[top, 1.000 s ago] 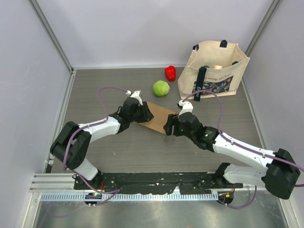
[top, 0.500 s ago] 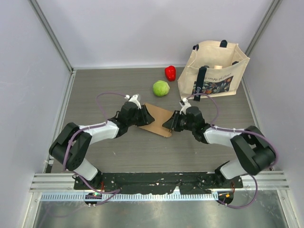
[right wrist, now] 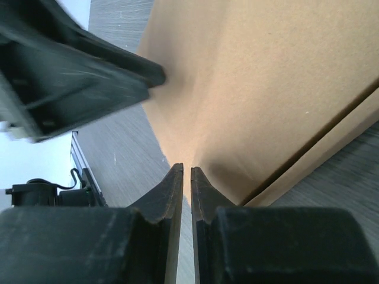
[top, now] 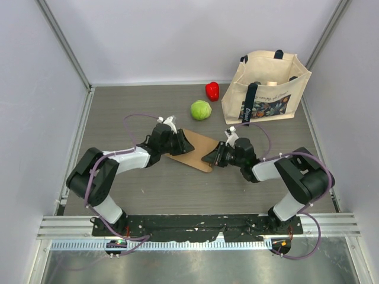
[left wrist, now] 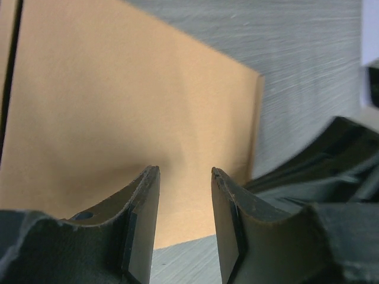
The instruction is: Fold the paper box
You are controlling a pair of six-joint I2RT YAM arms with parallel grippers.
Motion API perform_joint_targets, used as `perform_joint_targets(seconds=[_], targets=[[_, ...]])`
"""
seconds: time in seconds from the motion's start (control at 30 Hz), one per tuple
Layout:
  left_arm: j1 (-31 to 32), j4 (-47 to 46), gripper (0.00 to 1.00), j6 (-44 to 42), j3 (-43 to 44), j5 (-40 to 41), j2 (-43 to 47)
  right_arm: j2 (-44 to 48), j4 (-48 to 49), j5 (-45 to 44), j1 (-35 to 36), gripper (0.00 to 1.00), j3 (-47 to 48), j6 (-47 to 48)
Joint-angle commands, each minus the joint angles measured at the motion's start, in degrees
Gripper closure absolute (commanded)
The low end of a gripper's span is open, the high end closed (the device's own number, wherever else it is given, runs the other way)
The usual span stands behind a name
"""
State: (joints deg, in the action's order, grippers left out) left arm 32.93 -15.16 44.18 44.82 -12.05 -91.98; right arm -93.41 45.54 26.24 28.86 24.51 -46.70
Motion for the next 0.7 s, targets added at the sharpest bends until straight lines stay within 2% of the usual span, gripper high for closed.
perform_joint_targets(seconds=[0.0, 0.1, 0.2, 0.23, 0.27, 0.37, 0.4, 0.5, 0.67], targets=[[-1.1, -3.2, 0.57, 2.0, -2.7, -1.9, -3.2, 8.7, -3.4, -0.3, 0.0, 0.84, 1.1, 2.2], [-1.3, -2.9, 0.57, 1.8, -2.8, -2.2, -1.6, 12.0, -8.4, -1.3, -0.6, 0.78, 1.9, 3.9], [-1.5, -0.3, 0.52, 0.6, -1.4, -2.4, 2.2, 16.1, -18.2, -5.8, -2.0, 0.66, 4.6, 6.3], [-1.5, 1.4, 0.49, 0.0, -0.1, -3.1, 4.1, 17.4, -25.3, -8.2, -2.1, 0.63, 5.8, 7.7], [-1.8, 2.6, 0.46, -0.2, 0.7, -3.7, 4.8, 17.7, -28.8, -12.6, -2.2, 0.57, 6.9, 8.8], [-3.6, 8.8, 0.36, -0.7, 3.8, -3.9, 8.0, 16.3, -38.1, -16.8, -2.7, 0.50, 11.5, 12.3], [-4.3, 10.3, 0.29, -0.8, 4.5, -3.6, 8.7, 15.7, -39.0, -16.9, -2.7, 0.48, 13.0, 12.9], [-7.4, 15.0, 0.20, 0.6, 5.4, -1.4, 10.9, 14.0, -38.2, -16.8, -3.0, 0.44, 13.5, 12.1], [-14.7, 21.8, 0.21, 3.4, 7.2, -4.8, 7.7, 9.0, -33.1, -14.1, -4.5, 0.43, 14.3, 8.5]])
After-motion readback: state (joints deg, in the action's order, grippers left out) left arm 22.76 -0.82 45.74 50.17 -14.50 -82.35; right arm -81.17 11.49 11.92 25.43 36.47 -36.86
